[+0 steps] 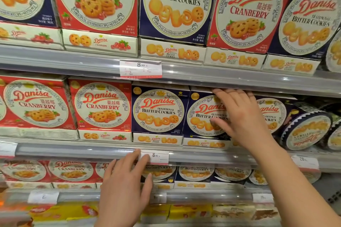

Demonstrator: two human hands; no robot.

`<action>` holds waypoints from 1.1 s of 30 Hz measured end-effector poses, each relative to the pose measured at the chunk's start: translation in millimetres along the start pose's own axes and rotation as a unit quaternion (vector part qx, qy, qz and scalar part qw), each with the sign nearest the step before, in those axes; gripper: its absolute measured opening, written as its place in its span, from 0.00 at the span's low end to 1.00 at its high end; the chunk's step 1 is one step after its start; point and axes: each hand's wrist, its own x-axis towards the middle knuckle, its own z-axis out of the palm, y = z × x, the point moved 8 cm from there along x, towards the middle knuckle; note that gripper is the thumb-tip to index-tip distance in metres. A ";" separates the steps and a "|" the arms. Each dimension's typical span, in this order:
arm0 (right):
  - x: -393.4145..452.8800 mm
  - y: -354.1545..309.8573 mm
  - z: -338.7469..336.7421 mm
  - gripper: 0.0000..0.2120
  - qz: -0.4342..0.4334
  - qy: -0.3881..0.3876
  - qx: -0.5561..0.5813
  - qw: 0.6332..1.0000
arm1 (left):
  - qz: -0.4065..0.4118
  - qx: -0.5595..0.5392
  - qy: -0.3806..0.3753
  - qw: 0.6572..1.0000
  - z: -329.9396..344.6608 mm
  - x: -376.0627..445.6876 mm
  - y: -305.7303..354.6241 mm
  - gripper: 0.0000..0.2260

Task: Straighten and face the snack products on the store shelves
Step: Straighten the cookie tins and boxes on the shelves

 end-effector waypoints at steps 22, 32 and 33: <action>6.9 -1.1 -126.8 0.09 -0.067 0.298 0.049 0.951 | 0.099 -0.153 0.357 0.916 -162.8 104.9 70.4 0.24; 118.6 29.4 -182.2 0.21 0.021 0.208 -0.016 0.978 | 0.086 -0.083 0.331 0.936 -139.5 118.1 61.5 0.24; 127.4 30.2 -180.4 0.24 0.029 0.187 -0.028 0.982 | 0.092 -0.076 0.333 0.935 -139.0 118.1 60.7 0.23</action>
